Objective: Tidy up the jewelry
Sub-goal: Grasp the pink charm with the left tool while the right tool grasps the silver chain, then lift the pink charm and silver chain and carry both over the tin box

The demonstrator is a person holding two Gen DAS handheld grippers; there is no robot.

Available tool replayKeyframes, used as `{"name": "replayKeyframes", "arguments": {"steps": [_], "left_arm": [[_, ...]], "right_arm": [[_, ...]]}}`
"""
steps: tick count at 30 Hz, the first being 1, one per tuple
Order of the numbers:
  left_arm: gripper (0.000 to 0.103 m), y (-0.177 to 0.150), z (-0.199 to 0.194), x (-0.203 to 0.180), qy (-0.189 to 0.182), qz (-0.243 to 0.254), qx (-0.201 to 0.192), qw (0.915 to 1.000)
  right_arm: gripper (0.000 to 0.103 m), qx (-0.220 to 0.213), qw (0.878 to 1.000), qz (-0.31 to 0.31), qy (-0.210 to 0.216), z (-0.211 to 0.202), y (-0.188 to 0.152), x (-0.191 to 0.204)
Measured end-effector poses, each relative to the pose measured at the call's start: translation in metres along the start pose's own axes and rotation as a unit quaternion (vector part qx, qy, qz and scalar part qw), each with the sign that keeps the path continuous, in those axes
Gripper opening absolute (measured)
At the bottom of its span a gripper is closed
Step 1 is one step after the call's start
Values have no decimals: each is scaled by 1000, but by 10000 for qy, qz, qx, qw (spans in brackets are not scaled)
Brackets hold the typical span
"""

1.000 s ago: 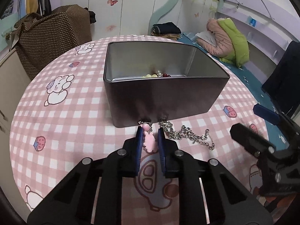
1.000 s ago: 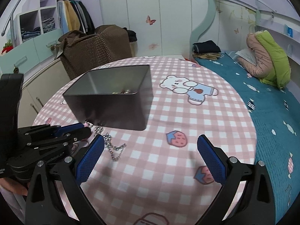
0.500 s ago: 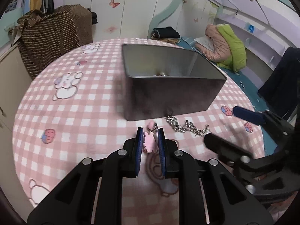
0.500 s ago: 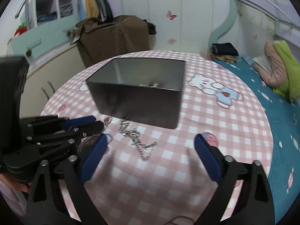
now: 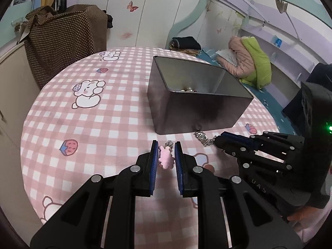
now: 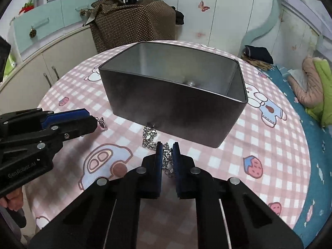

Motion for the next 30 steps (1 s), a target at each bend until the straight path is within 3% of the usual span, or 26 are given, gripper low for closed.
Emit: {"name": "replayKeyframes", "arguments": {"steps": [3, 11, 12, 14, 15, 16, 17, 19, 22, 30], "left_arm": [[16, 3, -3, -1, -22, 32, -72, 10000], [16, 12, -10, -7, -88, 74, -244, 9996], [16, 13, -10, -7, -79, 78, -244, 9996], [16, 12, -9, -6, -69, 60, -230, 9997], [16, 12, -9, -5, -61, 44, -219, 9997], [16, 12, -8, -4, -48, 23, -207, 9998], [16, 11, -7, -3, -35, 12, -205, 9998], [16, 10, -8, -2, -17, -4, -199, 9998], [16, 9, -8, 1, 16, -34, -184, 9998], [16, 13, -19, 2, -1, -41, -335, 9994]], "right_arm": [[0, -127, 9997, 199, 10, -9, 1, -6], [1, -207, 9993, 297, -84, -23, 2, -22], [4, -218, 9990, 382, -37, -25, 2, -23], [20, -57, 9983, 555, 159, -23, 2, -24], [44, -9, 9982, 547, 230, -22, 1, -23], [58, -50, 9990, 424, 147, -20, -1, -19], [57, -40, 9995, 309, 44, -18, -2, -15], [33, 102, 9999, 102, 51, -9, -8, -7], [12, -38, 9998, -204, 70, -11, -11, 2], [11, -105, 9996, 264, -15, -21, -8, -13]]}}
Point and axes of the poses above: each gripper's, at about its wrist camera, not at the fingertips, and z roughly the way its jaws point, x to its left, y to its top, the point moved 2 cm from there along z, roughly the way its jaws point, and after that the axes turned 4 degrees about -x, right-handed, at the moved point
